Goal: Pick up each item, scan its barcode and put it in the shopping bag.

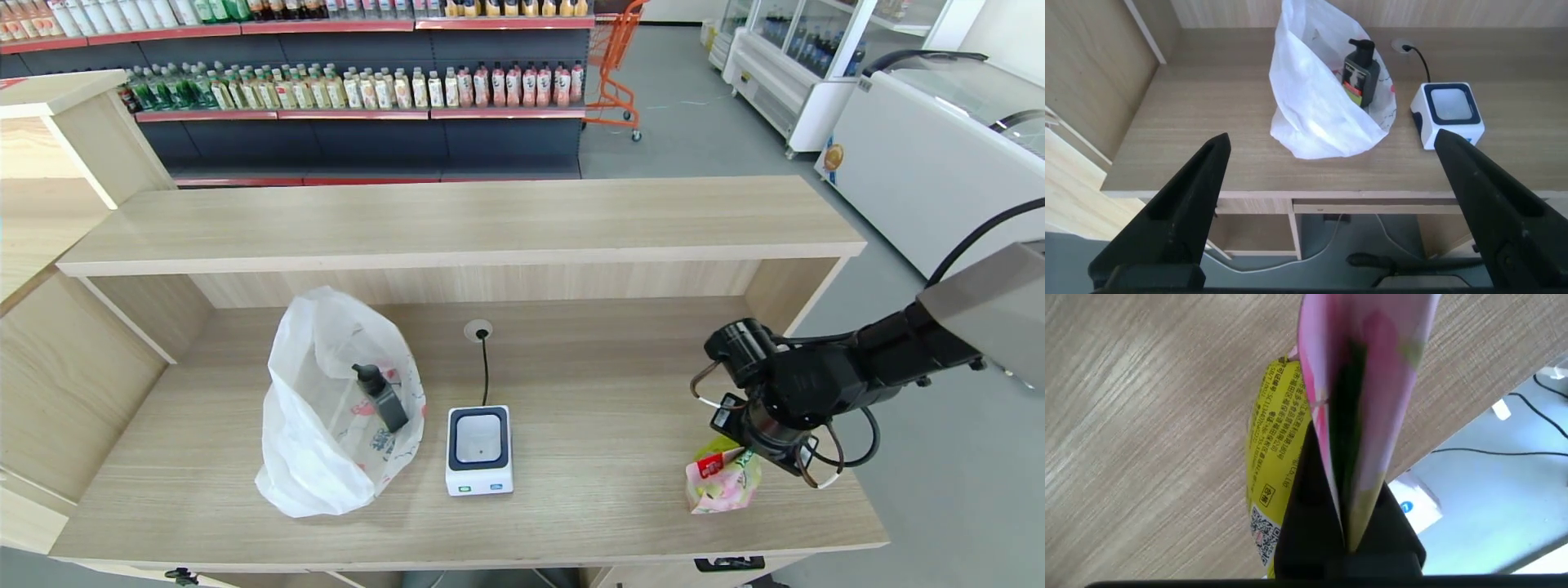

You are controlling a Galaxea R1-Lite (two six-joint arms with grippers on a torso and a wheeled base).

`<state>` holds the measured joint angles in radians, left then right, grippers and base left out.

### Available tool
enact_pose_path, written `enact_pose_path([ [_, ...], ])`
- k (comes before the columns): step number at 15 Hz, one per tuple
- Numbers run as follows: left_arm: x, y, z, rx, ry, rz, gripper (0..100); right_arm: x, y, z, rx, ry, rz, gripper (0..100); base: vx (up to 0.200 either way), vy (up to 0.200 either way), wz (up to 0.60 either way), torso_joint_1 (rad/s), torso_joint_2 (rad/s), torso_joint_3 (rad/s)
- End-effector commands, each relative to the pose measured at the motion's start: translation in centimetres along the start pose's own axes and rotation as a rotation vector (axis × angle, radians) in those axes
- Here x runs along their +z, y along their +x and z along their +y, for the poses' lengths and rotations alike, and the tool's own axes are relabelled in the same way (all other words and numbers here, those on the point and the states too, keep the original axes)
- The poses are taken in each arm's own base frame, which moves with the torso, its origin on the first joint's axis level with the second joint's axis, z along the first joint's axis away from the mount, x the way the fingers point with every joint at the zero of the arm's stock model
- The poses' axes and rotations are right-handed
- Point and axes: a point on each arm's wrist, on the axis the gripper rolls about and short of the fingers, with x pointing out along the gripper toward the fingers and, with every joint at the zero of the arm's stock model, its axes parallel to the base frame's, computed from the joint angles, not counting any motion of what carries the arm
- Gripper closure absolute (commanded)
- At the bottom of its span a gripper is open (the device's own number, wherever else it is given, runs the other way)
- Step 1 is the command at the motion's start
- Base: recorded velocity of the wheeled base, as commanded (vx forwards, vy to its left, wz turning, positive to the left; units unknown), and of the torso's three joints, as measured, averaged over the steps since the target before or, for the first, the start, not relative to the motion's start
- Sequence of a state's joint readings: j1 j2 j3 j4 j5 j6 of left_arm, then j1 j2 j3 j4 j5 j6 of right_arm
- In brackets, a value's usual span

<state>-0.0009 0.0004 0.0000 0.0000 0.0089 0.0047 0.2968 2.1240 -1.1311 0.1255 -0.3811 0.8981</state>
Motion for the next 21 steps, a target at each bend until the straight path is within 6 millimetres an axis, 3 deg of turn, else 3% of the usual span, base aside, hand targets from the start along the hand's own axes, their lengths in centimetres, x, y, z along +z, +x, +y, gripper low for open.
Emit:
enact_pose_path([
  [1, 0.0, 0.0, 0.0, 0.001, 0.0, 0.0, 0, 0.0, -0.7, 0.2, 0.018, -0.013, -0.01, 100, 0.0, 0.0, 0.0, 0.0, 0.0, 0.0],
  [6, 0.0, 0.0, 0.0, 0.001, 0.0, 0.0, 0, 1.2, -2.8, 0.6, 0.177, -0.064, -0.078, 100, 0.0, 0.0, 0.0, 0.0, 0.0, 0.0],
  [7, 0.0, 0.0, 0.0, 0.0, 0.0, 0.0, 0, 1.6, -4.3, 0.3, 0.261, -0.089, -0.094, 100, 0.0, 0.0, 0.0, 0.0, 0.0, 0.0],
  [9, 0.0, 0.0, 0.0, 0.0, 0.0, 0.0, 0, 3.1, -9.4, -1.6, 0.582, -0.181, -0.115, 100, 0.0, 0.0, 0.0, 0.0, 0.0, 0.0],
  [10, 0.0, 0.0, 0.0, 0.001, 0.0, 0.0, 0, 3.2, -9.9, -1.8, 0.618, -0.193, -0.114, 100, 0.0, 0.0, 0.0, 0.0, 0.0, 0.0],
  [11, 0.0, 0.0, 0.0, 0.001, 0.0, 0.0, 0, 3.8, -13.8, -4.0, 0.876, -0.298, -0.091, 100, 0.0, 0.0, 0.0, 0.0, 0.0, 0.0],
  [13, 0.0, 0.0, 0.0, 0.0, 0.0, 0.0, 0, 4.2, -16.7, -5.5, 1.093, -0.38, -0.054, 100, 0.0, 0.0, 0.0, 0.0, 0.0, 0.0],
  [19, 0.0, 0.0, 0.0, 0.0, 0.0, 0.0, 0, 3.4, -16.0, -5.9, 1.038, -0.518, -0.131, 100, 0.0, 0.0, 0.0, 0.0, 0.0, 0.0],
  [21, 0.0, 0.0, 0.0, 0.0, 0.0, 0.0, 0, 2.9, -15.3, -6.9, 0.983, -0.691, -0.219, 100, 0.0, 0.0, 0.0, 0.0, 0.0, 0.0],
])
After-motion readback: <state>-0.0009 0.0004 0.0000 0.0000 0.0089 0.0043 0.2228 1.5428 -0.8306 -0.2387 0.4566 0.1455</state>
